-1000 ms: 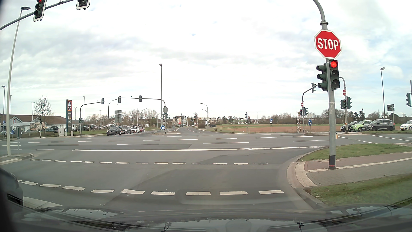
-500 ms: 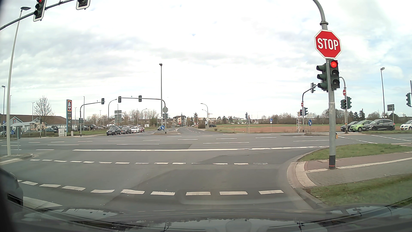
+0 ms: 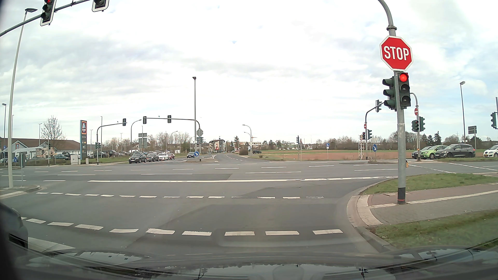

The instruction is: Follow the waypoints while adhering to traffic rules and regulations

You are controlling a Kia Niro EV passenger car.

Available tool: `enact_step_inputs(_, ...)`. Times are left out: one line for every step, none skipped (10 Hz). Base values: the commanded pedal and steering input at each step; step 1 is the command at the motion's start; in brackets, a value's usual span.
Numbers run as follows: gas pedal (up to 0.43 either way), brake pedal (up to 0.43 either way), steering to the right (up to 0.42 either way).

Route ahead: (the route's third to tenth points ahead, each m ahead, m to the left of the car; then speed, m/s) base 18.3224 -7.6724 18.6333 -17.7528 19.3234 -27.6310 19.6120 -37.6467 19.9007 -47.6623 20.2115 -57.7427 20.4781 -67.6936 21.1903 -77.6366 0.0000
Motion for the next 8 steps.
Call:
enact_step_inputs(0.000, 0.287, -0.001)
enact_step_inputs(0.000, 0.287, -0.001)
enact_step_inputs(0.000, 0.287, -0.001)
enact_step_inputs(0.000, 0.287, -0.001)
enact_step_inputs(0.000, 0.287, -0.001)
enact_step_inputs(0.000, 0.287, -0.001)
enact_step_inputs(0.000, 0.287, -0.001)
enact_step_inputs(0.000, 0.287, -0.001)
